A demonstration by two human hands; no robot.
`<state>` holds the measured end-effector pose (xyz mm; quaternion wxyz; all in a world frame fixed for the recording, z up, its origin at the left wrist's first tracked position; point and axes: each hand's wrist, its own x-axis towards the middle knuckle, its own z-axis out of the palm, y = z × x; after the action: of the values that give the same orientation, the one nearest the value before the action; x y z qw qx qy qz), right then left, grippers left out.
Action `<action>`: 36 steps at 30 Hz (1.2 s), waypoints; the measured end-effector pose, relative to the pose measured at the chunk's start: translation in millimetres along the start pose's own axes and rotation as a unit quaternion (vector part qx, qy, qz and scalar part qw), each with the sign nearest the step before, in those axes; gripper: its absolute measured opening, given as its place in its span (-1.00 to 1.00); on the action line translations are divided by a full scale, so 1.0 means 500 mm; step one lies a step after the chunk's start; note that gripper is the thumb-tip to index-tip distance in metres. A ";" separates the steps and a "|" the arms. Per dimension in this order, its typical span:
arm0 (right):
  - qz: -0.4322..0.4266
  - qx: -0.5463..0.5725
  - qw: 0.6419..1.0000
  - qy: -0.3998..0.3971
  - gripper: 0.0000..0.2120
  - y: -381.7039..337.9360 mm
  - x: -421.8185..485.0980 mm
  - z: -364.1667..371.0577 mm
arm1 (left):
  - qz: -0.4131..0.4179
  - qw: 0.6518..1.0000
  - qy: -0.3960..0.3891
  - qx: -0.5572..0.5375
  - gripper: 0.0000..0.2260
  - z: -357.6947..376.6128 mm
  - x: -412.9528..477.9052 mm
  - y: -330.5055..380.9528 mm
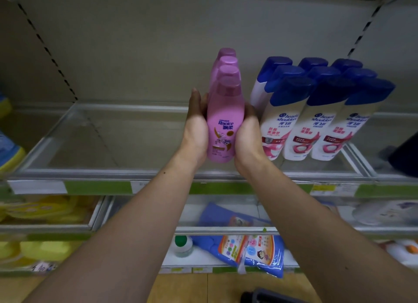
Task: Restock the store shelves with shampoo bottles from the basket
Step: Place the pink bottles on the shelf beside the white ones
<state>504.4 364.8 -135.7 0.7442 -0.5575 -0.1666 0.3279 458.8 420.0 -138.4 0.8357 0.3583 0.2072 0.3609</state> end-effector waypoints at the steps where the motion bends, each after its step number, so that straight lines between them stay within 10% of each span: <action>1: 0.006 -0.014 1.000 0.006 -0.55 0.000 -0.003 0.000 | -0.002 1.000 0.006 0.021 -0.49 -0.002 -0.002 0.000; 11: 0.015 -0.116 0.992 0.050 -0.55 0.008 -0.063 -0.022 | 0.029 0.966 0.144 0.211 -0.45 -0.012 -0.056 -0.015; 18: -0.147 -0.192 0.967 0.084 -0.83 0.033 -0.154 -0.091 | 0.250 0.896 0.227 0.288 -0.81 -0.031 -0.145 -0.046; 36: 0.043 -0.139 0.984 0.101 -0.64 0.154 -0.365 -0.615 | -0.053 0.930 0.033 0.362 -0.68 0.020 -0.429 -0.530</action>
<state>536.8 32.8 -286.0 0.6576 -0.6924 -0.1106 0.2756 445.3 126.3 -311.2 0.6597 0.6129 0.3706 0.2278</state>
